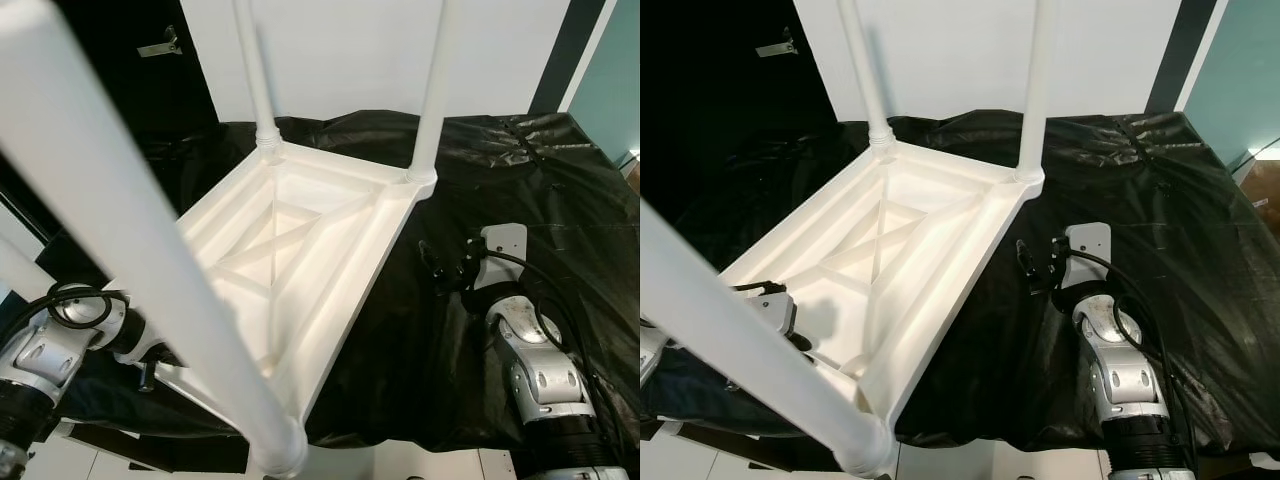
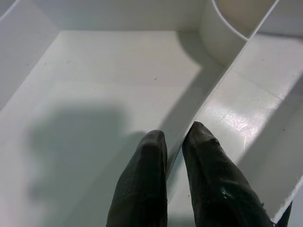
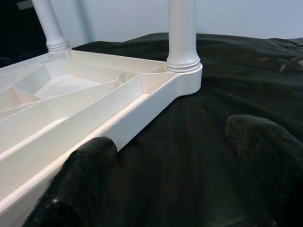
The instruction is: Building children table
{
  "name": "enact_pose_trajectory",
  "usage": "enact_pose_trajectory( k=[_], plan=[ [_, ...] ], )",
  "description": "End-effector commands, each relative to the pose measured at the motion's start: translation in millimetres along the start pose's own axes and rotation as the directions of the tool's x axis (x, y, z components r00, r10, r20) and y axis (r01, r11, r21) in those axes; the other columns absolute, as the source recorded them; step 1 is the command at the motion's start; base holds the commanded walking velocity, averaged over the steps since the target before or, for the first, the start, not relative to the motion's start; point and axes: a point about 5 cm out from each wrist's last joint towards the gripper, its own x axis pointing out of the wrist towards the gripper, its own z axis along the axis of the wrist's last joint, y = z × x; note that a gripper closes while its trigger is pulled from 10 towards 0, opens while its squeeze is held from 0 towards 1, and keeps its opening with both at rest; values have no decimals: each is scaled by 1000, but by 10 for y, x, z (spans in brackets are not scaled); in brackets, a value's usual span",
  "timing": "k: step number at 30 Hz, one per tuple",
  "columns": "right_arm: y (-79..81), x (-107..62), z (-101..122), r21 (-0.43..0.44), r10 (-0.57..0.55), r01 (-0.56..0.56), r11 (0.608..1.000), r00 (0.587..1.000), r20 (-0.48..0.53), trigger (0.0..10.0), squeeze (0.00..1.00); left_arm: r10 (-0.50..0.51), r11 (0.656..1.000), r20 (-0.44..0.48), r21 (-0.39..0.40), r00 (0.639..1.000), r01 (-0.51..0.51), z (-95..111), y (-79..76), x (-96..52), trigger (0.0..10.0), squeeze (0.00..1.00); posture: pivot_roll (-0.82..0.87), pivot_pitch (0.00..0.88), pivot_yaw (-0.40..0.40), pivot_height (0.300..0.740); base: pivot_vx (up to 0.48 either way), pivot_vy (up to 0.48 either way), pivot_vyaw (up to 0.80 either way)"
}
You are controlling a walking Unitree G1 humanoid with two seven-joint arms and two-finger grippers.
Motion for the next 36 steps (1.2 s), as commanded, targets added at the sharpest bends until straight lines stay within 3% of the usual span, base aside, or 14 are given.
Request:
enact_pose_trajectory(
  k=[1,8,9,10,11,12,17,19,25,28,29,34,35,36],
  plan=[
    [25,19,-4,0,10,-10,1000,1000,-12,10000,0,197,968,-11,-157,980,-197,-155,21,39,0,0,26,21,67,740,0,0,0],
    [31,20,2,3,11,-11,1000,1000,-11,10000,0,309,925,-39,-221,950,-310,-146,-95,185,0,0,25,26,67,740,0,0,0],
    [28,21,4,4,10,-9,1000,1000,-10,10000,0,315,929,-18,-201,949,-312,-108,-114,204,3137,0,29,26,60,740,0,0,0],
    [28,21,4,4,10,-9,1000,1000,-10,10000,0,315,929,-18,-201,949,-312,-108,-114,204,3137,0,29,26,60,740,0,0,0],
    [31,24,6,5,10,-10,1000,1000,-10,10000,0,318,938,-11,-142,948,-317,-74,-108,204,10000,0,31,27,57,740,0,0,0],
    [33,30,9,6,12,-12,1000,1000,-9,10000,0,321,944,-10,-78,947,-321,-36,-100,198,10000,0,32,27,55,740,0,0,0],
    [59,47,49,7,34,-34,999,999,8,10000,0,336,942,-65,15,940,-336,-13,-1,129,10000,0,35,31,48,740,0,0,0],
    [119,57,115,20,81,-81,996,996,34,10000,0,338,938,-104,119,935,-326,39,117,91,10000,0,36,39,42,740,0,0,0],
    [232,48,185,15,148,-149,989,988,53,10000,0,314,935,-180,227,932,-271,75,265,98,10000,0,29,43,54,740,0,0,0],
    [246,45,191,13,152,-153,988,987,54,10000,0,304,937,-200,238,932,-254,70,292,106,10000,0,29,43,55,740,0,0,0],
    [244,45,191,13,143,-144,989,988,54,10000,0,291,943,-209,225,933,-244,70,318,113,10000,1000,23,44,62,740,0,0,0],
    [236,35,177,14,125,-126,992,991,50,10000,0,295,939,-224,245,929,-240,69,406,123,10000,1000,15,45,71,740,0,0,0],
    [234,29,170,14,123,-124,992,991,48,10000,0,294,941,-236,242,926,-237,55,429,130,10000,0,12,46,72,740,0,0,0],
    [232,24,166,13,122,-123,992,991,46,10000,0,291,940,-249,254,924,-228,50,444,136,10000,0,12,47,73,740,0,0,0]
  ],
)
